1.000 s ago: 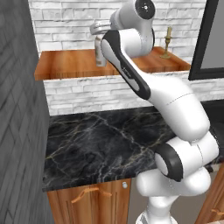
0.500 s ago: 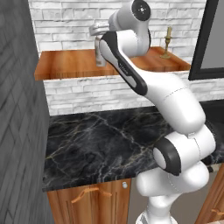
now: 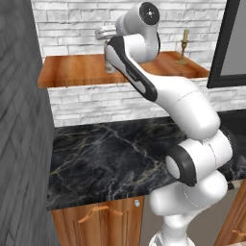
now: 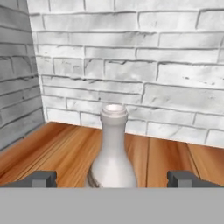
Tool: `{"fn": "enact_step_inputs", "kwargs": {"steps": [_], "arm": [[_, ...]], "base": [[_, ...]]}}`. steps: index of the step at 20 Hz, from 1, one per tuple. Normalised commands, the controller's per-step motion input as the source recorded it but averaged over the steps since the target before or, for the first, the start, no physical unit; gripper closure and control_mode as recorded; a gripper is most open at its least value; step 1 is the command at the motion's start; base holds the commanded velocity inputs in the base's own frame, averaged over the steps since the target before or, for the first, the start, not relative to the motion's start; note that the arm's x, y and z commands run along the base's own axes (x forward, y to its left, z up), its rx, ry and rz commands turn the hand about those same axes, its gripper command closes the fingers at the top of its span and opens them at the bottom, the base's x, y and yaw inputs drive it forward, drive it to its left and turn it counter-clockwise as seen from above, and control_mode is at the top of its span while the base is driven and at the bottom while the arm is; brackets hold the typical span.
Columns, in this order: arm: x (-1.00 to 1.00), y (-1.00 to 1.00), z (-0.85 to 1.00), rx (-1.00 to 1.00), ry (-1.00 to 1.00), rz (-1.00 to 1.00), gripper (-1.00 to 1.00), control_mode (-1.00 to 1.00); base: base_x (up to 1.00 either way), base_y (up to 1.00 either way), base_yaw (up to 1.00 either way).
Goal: Get the candle and the liquor from the cabinet and move them to the dining counter.
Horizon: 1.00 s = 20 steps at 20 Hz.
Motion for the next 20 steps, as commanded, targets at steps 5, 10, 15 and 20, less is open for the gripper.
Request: {"fn": "enact_step_inputs", "kwargs": {"steps": [5,10,15,20], "arm": [[0.17,0.10,0.00,0.00,0.00,0.00,-1.00,-1.00],[0.16,0.08,0.00,0.00,0.00,0.00,-1.00,-1.00],[0.15,0.03,0.00,0.00,0.00,0.00,-1.00,-1.00],[0.12,0.01,0.00,0.00,0.00,0.00,-1.00,-1.00]], "base": [[0.00,0.00,0.00],[0.00,0.00,0.00],[0.00,0.00,0.00],[0.00,0.00,0.00]]}}
